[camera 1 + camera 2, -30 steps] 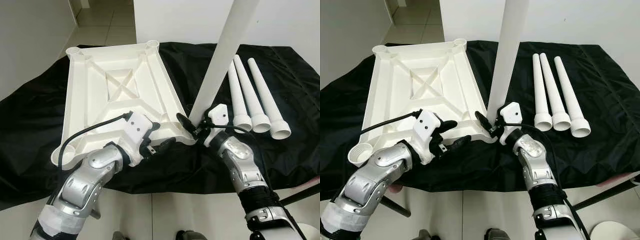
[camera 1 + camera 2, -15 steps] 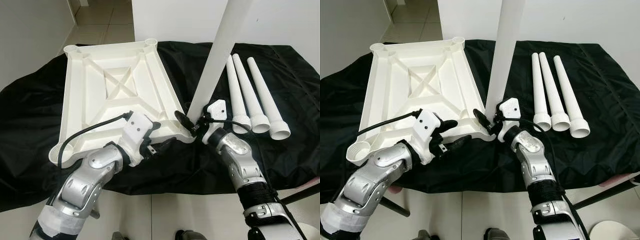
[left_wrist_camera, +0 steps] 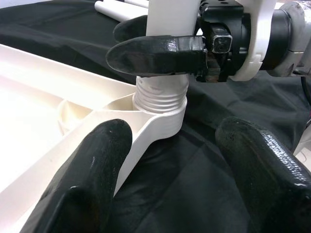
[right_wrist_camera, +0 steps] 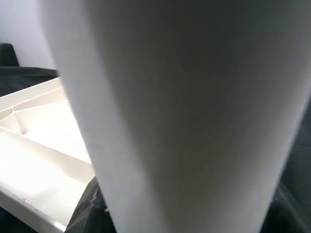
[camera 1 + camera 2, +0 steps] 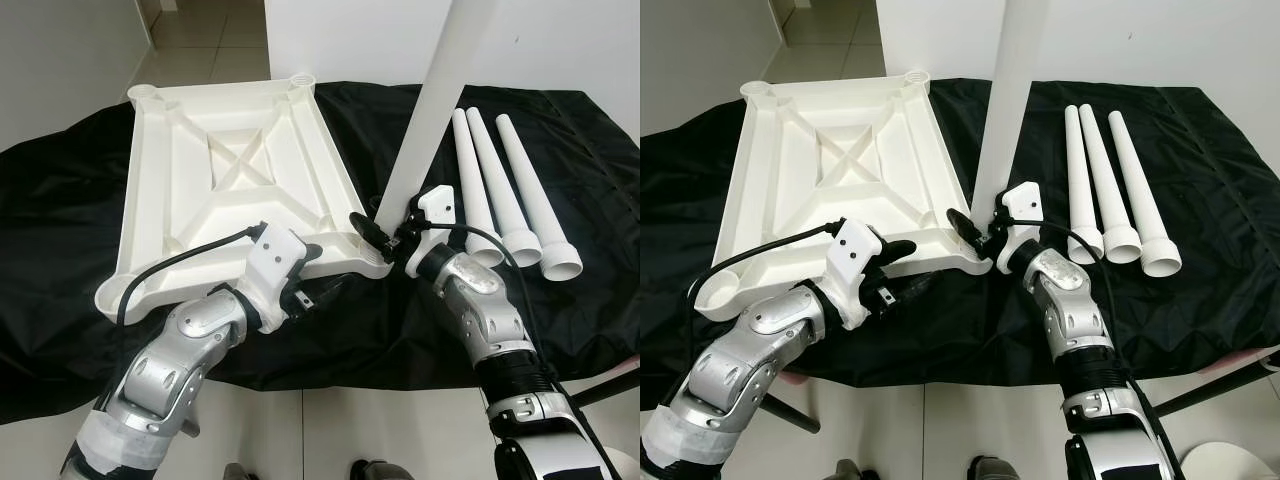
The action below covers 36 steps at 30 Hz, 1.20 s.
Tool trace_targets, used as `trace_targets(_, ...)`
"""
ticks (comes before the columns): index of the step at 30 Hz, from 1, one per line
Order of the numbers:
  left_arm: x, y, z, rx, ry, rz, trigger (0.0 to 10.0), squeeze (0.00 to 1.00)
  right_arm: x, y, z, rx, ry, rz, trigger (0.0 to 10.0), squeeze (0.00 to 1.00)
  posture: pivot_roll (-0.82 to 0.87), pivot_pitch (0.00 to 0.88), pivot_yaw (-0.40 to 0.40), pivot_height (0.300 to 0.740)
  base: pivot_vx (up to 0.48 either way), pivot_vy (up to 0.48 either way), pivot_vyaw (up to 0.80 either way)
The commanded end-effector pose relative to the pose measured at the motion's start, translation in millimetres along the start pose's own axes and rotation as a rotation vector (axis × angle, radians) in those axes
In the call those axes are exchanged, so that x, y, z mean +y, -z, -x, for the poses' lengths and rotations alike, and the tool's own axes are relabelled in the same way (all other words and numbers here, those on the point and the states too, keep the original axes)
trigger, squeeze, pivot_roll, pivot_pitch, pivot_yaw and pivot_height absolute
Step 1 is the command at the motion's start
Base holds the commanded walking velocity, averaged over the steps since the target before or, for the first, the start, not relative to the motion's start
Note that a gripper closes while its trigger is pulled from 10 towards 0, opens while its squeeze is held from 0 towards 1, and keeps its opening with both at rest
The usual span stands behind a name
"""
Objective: Building children table
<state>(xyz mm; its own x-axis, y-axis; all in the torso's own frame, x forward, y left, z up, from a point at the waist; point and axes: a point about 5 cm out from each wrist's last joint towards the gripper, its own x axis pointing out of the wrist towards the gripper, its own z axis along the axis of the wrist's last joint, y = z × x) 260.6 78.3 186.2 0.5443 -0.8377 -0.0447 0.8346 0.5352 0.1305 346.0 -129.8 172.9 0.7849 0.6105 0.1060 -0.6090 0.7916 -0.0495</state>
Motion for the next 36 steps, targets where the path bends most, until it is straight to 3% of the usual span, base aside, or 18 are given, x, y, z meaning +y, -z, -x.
trace_targets(1, -3.3, 0.9, -0.4, 0.004, 0.037, -0.001, 10.0, 0.00, -1.2, 52.0, 12.7, 0.251, 0.068, -0.273, 10.0, 0.00, -0.06, 0.099, 0.027, 0.740, 0.000, 0.000, 0.00)
trace_targets(14, -3.0, 0.5, 0.1, 0.002, 0.032, -0.006, 10.0, 0.00, 1.7, 56.6, 11.9, 0.291, 0.048, -0.319, 10.0, 0.00, -0.06, 0.090, 0.023, 0.740, 0.000, 0.000, 0.00)
trace_targets(15, -2.7, 0.3, 0.1, 0.002, 0.031, -0.007, 10.0, 0.00, 2.6, 55.3, 12.1, 0.278, 0.037, -0.252, 10.0, 0.00, -0.06, 0.090, 0.023, 0.740, 0.000, 0.000, 0.00)
trace_targets(17, -2.5, 0.3, -0.1, 0.002, 0.027, -0.009, 10.0, 0.00, 8.0, 48.5, 13.6, 0.190, 0.006, -0.030, 10.0, 0.00, -0.06, 0.091, 0.023, 0.740, 0.000, 0.000, 0.00)
trace_targets(18, -2.5, 0.3, -0.1, 0.002, 0.027, -0.009, 10.0, 0.00, 8.0, 48.5, 13.6, 0.190, 0.006, -0.030, 10.0, 0.00, -0.06, 0.091, 0.023, 0.740, 0.000, 0.000, 0.00)
trace_targets(20, -2.1, 0.0, -0.2, 0.000, 0.024, -0.010, 10.0, 0.00, 14.8, 44.7, 17.5, 0.112, -0.003, 0.161, 10.0, 0.00, -0.06, 0.093, 0.022, 0.740, 0.000, 0.000, 0.00)
trace_targets(27, -0.7, -0.2, 0.1, 0.000, 0.016, -0.004, 10.0, 0.00, 23.8, 45.7, 27.1, 0.018, 0.027, 0.247, 10.0, 0.00, -0.06, 0.099, 0.022, 0.740, 0.000, 0.000, 0.00)
trace_targets(28, -0.2, -0.4, 0.2, -0.001, 0.014, -0.002, 10.0, 0.00, 26.9, 42.3, 31.0, -0.029, 0.039, 0.323, 10.0, 0.00, -0.07, 0.102, 0.025, 0.740, 0.000, 0.000, 0.00)
trace_targets(29, -0.2, -0.4, 0.2, -0.001, 0.014, -0.002, 10.0, 0.00, 26.9, 42.3, 31.0, -0.029, 0.039, 0.323, 10.0, 0.00, -0.07, 0.102, 0.025, 0.740, 0.000, 0.000, 0.00)
trace_targets(30, 0.2, -0.6, 0.2, -0.002, 0.012, 0.000, 10.0, 0.00, 28.1, 39.1, 33.2, -0.064, 0.064, 0.388, 10.0, 0.00, -0.07, 0.106, 0.028, 0.740, 0.000, 0.000, 0.00)
trace_targets(36, 2.4, -1.5, -0.2, -0.006, 0.008, -0.003, 10.0, 0.00, 24.5, 28.6, 34.7, -0.150, 0.136, 0.431, 10.0, 0.00, -0.07, 0.112, 0.034, 0.740, 0.000, 0.000, 0.00)
